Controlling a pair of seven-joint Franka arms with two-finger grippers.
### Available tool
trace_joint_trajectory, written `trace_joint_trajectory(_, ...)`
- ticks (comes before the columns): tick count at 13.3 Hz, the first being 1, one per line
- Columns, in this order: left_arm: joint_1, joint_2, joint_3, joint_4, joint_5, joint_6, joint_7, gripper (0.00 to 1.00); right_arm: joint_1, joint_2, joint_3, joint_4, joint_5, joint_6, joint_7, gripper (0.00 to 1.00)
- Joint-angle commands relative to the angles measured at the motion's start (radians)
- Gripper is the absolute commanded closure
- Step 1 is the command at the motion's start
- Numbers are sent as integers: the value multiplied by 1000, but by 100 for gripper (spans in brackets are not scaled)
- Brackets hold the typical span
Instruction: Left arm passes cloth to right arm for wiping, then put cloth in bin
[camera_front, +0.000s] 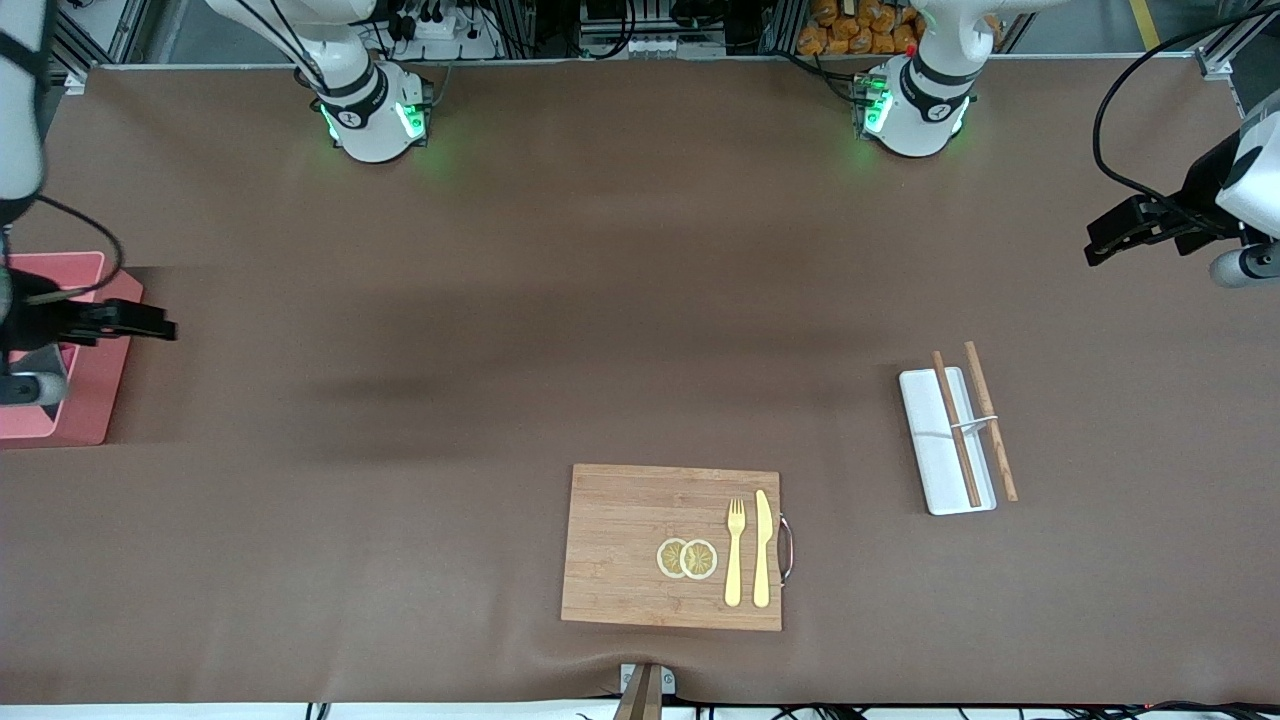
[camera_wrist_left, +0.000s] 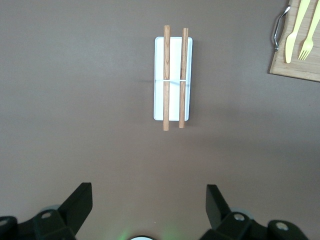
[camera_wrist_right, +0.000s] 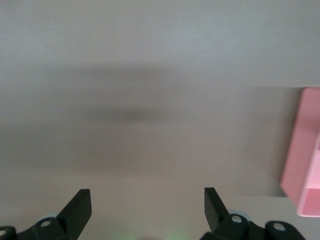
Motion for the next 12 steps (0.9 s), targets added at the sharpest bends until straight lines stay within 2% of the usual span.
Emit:
trace_joint_trajectory(1,8,-16,-4,-14,-16,0,-3,0,23,-60,-12,-46,37,36,137,0)
trace_joint_trajectory(2,8,-16,-4,-14,-16,0,-3,0,16,-82,-14,-78,31,69,139,0)
trace_joint_trajectory(3,8,-16,-4,-13,-16,0,-3,0,17,-178,-16,-190,-1,173,139,0)
trace_joint_trajectory(5,8,-17,-4,-13,-16,0,-3,0,19,-259,-14,-300,-11,252,139,0)
trace_joint_trajectory(9,8,-17,-4,-14,-16,0,-3,0,9,-314,-19,-288,-11,223,113,0)
trace_joint_trajectory(12,6,-17,-4,-13,-16,-1,-3,0,3,-262,-19,-192,-9,231,113,0)
